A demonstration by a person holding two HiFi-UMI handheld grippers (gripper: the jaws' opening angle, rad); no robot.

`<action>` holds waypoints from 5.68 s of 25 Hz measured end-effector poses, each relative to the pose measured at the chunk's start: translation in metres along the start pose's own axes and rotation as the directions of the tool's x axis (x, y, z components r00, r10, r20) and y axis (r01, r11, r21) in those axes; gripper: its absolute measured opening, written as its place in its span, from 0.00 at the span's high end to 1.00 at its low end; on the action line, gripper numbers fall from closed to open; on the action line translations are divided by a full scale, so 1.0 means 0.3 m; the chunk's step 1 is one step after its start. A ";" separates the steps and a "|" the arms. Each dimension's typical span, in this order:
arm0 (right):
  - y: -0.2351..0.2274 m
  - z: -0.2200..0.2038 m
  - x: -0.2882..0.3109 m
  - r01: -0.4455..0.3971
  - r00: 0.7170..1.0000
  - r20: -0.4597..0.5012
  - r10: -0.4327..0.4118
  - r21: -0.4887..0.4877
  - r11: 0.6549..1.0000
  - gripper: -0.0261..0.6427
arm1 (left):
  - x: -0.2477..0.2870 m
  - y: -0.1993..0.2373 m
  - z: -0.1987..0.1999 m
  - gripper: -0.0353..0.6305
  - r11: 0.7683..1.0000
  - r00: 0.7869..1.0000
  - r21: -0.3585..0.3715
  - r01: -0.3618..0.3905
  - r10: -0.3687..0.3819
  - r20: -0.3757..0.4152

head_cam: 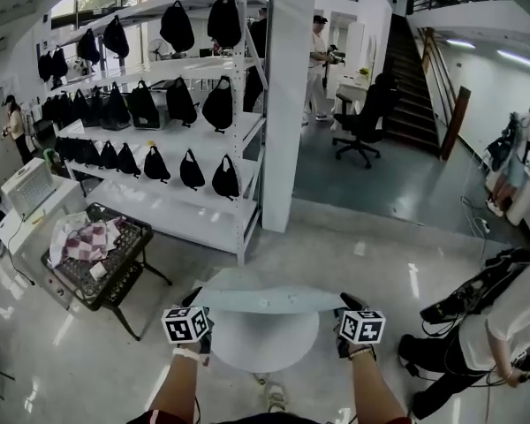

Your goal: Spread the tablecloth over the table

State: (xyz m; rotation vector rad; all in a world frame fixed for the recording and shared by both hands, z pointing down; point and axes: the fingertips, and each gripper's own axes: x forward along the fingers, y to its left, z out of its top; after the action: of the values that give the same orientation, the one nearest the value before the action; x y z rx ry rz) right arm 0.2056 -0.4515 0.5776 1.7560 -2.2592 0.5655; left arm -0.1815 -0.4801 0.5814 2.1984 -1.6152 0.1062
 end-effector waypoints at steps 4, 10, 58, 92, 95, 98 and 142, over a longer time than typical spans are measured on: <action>0.007 -0.099 -0.047 -0.007 0.997 -0.071 0.007 -0.007 1.000 0.77 | -0.006 0.005 -0.027 0.91 1.000 1.000 -0.021 -0.004 0.004 -0.013; 0.010 -0.215 -0.103 -0.011 0.989 -0.150 0.011 -0.001 1.000 0.73 | -0.021 -0.005 -0.072 0.91 1.000 0.999 -0.030 -0.005 0.004 -0.040; 0.135 -0.341 -0.356 -0.092 0.970 -0.223 0.091 0.007 0.996 0.64 | -0.302 -0.040 -0.546 0.77 0.991 0.925 0.114 0.068 -0.020 -0.380; 0.244 -0.230 -0.362 -0.094 0.993 -0.063 0.095 0.030 0.995 0.66 | -0.432 0.010 -0.451 0.75 0.995 0.960 0.097 0.025 0.003 -0.280; 0.263 -0.208 -0.358 -0.093 0.994 -0.058 0.093 0.004 0.996 0.66 | -0.397 -0.030 -0.378 0.75 0.994 0.969 0.099 0.051 -0.026 -0.245; 0.273 -0.182 -0.357 -0.099 0.994 -0.047 0.099 -0.006 0.995 0.67 | -0.374 -0.081 -0.305 0.75 0.991 0.976 0.103 0.081 -0.058 -0.211; 0.367 0.284 -0.566 0.098 0.944 0.326 -0.056 -0.114 0.989 0.92 | -0.517 -0.405 0.333 0.91 0.969 0.953 0.211 0.129 -0.179 0.243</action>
State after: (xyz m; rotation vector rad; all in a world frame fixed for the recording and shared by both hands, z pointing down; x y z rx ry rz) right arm 0.1482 -0.3161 0.4145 1.9807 -2.3553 0.1165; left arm -0.1370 -0.3478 0.4103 2.5722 -1.6156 -0.0785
